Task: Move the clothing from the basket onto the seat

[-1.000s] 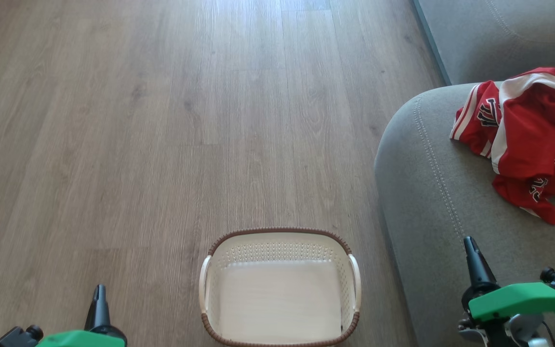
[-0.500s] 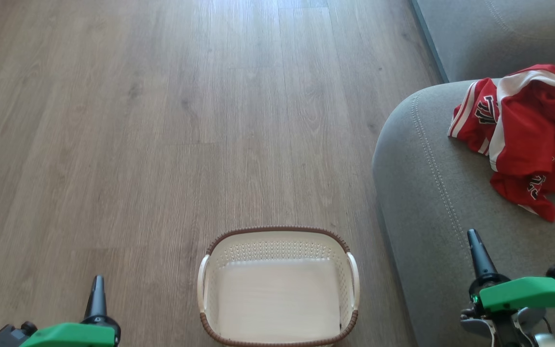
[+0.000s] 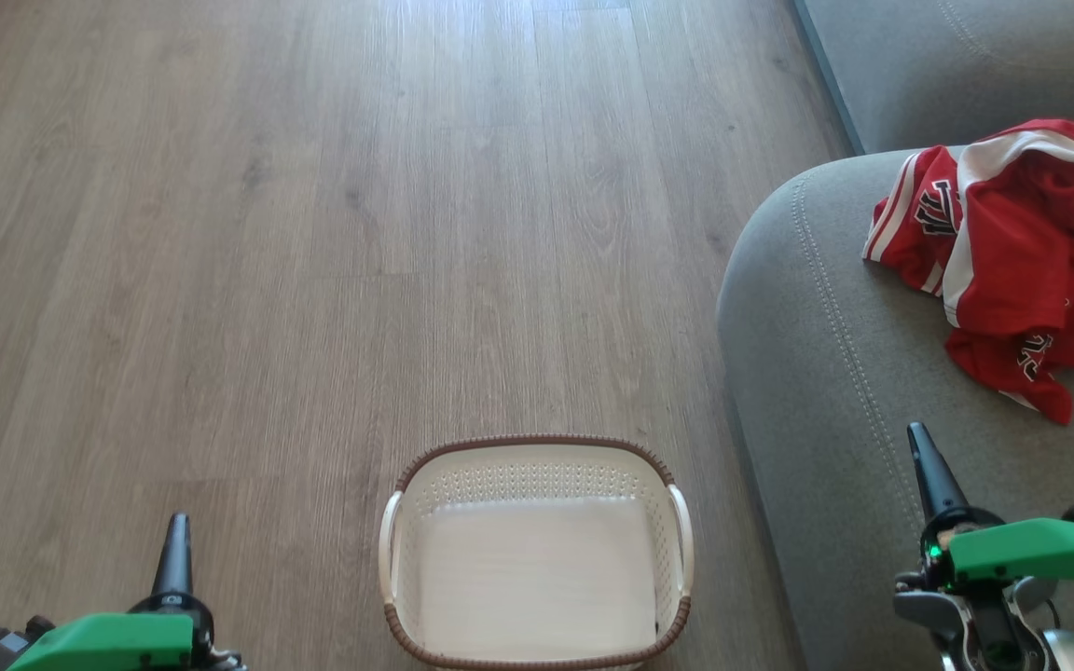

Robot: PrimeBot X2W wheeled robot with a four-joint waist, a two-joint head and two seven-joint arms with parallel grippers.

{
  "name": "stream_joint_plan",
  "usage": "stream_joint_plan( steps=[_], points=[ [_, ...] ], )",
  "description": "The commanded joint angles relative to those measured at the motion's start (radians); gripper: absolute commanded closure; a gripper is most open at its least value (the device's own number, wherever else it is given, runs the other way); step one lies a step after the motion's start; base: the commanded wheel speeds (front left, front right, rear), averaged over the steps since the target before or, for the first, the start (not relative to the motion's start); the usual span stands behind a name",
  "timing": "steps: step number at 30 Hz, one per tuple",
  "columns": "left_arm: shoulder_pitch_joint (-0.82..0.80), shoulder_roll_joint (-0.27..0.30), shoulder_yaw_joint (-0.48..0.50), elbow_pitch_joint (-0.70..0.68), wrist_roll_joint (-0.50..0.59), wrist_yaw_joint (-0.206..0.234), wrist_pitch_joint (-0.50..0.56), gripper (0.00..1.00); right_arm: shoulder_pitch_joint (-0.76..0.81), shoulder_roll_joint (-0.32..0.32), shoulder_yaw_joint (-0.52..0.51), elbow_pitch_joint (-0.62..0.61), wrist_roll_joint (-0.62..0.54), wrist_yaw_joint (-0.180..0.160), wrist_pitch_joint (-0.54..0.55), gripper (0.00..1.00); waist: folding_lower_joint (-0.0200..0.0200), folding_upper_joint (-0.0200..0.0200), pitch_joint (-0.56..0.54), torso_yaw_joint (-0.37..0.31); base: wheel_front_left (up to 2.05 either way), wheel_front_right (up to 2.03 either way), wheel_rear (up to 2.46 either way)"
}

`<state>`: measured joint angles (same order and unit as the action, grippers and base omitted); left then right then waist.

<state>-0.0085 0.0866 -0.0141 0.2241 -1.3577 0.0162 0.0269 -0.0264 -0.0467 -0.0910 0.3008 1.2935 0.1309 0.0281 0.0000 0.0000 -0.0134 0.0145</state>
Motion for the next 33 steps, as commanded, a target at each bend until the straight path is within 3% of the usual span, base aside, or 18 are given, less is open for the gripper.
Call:
stream_joint_plan(
  steps=[1, 27, 33],
  points=[
    [-0.057, 0.002, 0.041, -0.041, -0.028, -0.014, 0.012, 1.0, -0.062, -0.018, 0.012, -0.037, 0.04, 0.0, 0.01, 1.0, 0.0, 0.0, 0.001, -0.001, 0.0, 0.0, 0.0],
    [-0.093, -0.036, 0.129, -0.07, -0.247, -0.06, 0.084, 1.0, -0.103, -0.034, 0.013, -0.04, 0.343, 0.0, 0.056, 1.0, 0.0, 0.0, 0.01, -0.015, 0.0, 0.0, 0.0],
    [-0.094, -0.036, 0.13, -0.07, -0.25, -0.06, 0.085, 1.0, -0.103, -0.037, 0.017, -0.04, 0.351, 0.0, 0.054, 1.0, 0.0, 0.0, 0.01, -0.015, 0.0, 0.0, 0.0]
  ],
)
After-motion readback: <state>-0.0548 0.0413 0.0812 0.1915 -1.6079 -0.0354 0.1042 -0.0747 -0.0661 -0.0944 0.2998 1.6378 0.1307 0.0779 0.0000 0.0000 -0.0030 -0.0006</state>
